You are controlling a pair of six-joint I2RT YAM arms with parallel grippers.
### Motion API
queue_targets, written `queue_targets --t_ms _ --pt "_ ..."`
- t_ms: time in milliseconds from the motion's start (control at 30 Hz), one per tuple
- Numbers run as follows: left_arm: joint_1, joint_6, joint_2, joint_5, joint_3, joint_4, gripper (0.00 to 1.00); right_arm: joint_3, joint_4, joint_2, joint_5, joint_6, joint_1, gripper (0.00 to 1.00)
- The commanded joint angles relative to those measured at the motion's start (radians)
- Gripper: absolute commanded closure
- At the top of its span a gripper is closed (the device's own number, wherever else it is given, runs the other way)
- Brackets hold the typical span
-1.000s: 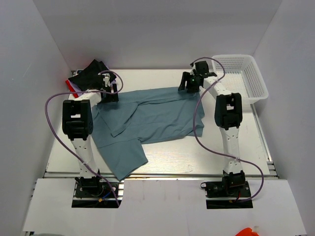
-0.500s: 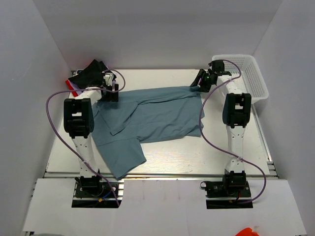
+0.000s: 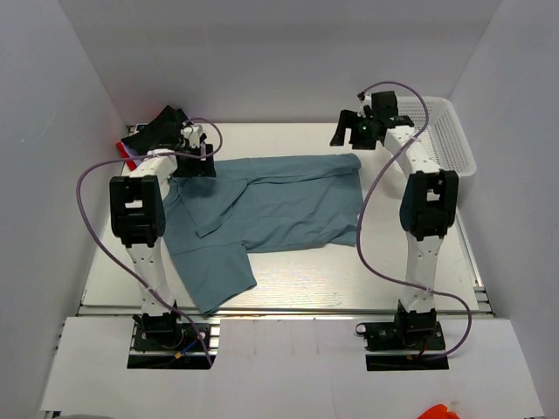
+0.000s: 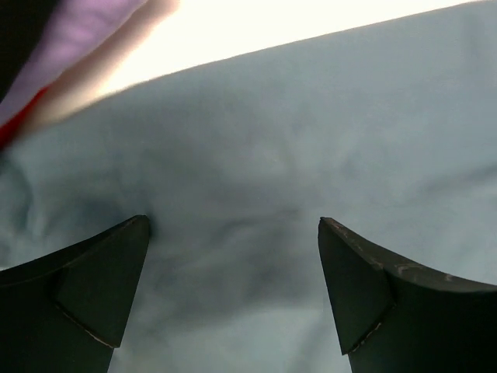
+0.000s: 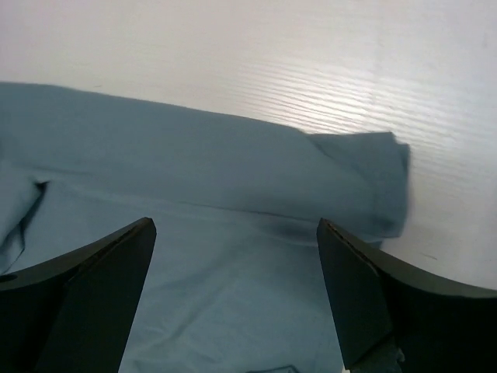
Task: Fold and stack the t-shirts
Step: Fold the flattened tshirt in 1/3 of the way
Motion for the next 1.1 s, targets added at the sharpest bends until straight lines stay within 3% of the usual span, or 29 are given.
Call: queue_targets --t_ms 0,133,300,333,500,567,700,733,800,833,933,1067 --pt "-0.004 -0.11 -0.188 0.019 0.048 -0.083 0.0 -0.082 -0.003 -0.184 -0.001 -0.122 0.059 0.1" --pt "-0.004 -0.231 -0.386 0.018 -0.099 -0.086 0.0 -0.339 0.055 -0.371 0.011 -0.1 0.113 0.1" --pt "-0.037 -0.375 -0.779 0.098 -0.496 0.01 0.0 -0.702 0.218 -0.682 0.046 0.057 0.156 0.1" --pt "-0.053 -0.391 -0.829 0.113 -0.553 0.02 0.0 -0.86 0.256 -0.716 0.057 0.078 0.159 0.1" --pt "-0.122 -0.476 -1.064 0.172 -0.861 -0.037 0.0 -1.166 0.275 -0.963 0.143 0.201 0.152 0.1" --pt "-0.146 -0.501 -1.101 0.239 -0.921 -0.037 0.0 -1.232 0.248 -1.028 0.19 0.221 0.147 0.1" --pt "-0.208 -0.536 -1.142 0.239 -1.015 -0.115 0.0 -1.296 0.173 -1.085 0.298 0.241 0.144 0.11" --pt "-0.218 -0.536 -1.142 0.222 -1.036 -0.144 0.0 -1.306 0.163 -1.082 0.304 0.238 0.144 0.11" --pt "-0.252 -0.546 -1.132 0.195 -1.048 -0.215 0.0 -1.328 0.163 -1.065 0.306 0.238 0.144 0.29" --pt "-0.263 -0.546 -1.113 0.186 -1.062 -0.229 0.0 -1.331 0.165 -1.044 0.304 0.238 0.142 0.32" --pt "-0.315 -0.565 -1.08 0.121 -1.071 -0.27 0.0 -1.331 0.191 -0.999 0.304 0.226 0.144 0.32" --pt "-0.376 -0.576 -0.98 -0.04 -0.948 -0.379 0.0 -1.313 0.24 -0.889 0.264 0.226 0.141 0.33"
